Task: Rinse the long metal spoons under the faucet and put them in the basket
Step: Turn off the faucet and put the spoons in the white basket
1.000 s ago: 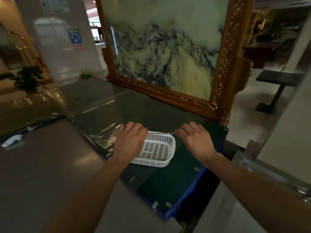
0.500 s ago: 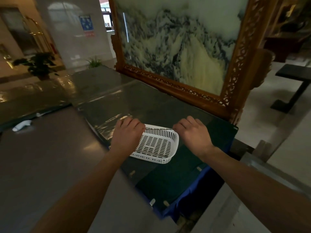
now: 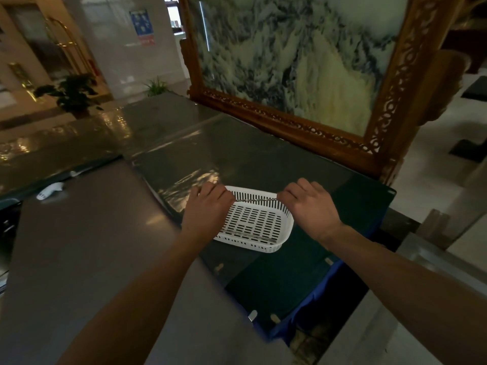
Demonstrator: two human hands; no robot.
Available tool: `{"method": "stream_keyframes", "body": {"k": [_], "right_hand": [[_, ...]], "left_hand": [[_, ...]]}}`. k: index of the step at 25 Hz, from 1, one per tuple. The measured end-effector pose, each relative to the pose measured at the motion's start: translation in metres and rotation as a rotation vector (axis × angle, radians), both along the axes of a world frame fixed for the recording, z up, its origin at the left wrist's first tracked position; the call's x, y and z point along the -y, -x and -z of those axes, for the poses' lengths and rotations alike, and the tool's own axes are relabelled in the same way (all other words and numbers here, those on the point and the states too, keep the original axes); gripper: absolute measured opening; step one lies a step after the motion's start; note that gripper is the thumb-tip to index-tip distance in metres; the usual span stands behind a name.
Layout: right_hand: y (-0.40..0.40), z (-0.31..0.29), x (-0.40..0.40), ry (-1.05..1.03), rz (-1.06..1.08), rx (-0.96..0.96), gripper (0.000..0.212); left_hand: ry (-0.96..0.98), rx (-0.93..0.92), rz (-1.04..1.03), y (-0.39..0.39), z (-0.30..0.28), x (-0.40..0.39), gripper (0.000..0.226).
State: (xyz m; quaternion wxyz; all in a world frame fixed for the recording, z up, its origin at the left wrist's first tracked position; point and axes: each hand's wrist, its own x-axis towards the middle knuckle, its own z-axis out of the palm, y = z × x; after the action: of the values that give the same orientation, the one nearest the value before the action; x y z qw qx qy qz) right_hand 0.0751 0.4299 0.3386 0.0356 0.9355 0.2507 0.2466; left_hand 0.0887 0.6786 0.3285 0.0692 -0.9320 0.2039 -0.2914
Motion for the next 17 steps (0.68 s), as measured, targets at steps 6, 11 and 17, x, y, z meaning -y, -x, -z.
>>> {"method": "stream_keyframes", "body": {"k": [6, 11, 17], "right_hand": [[-0.04, 0.019, -0.017, -0.016, 0.068, -0.06, 0.031], [-0.076, 0.042, -0.03, -0.002, 0.101, -0.089, 0.022], [-0.112, 0.082, -0.045, 0.022, 0.137, -0.155, 0.022]], "left_hand": [[0.008, -0.024, 0.063, -0.054, 0.015, -0.016, 0.018], [-0.015, -0.107, 0.082, -0.096, 0.04, -0.028, 0.022], [0.011, -0.204, 0.071, -0.137, 0.08, -0.041, 0.025]]}}
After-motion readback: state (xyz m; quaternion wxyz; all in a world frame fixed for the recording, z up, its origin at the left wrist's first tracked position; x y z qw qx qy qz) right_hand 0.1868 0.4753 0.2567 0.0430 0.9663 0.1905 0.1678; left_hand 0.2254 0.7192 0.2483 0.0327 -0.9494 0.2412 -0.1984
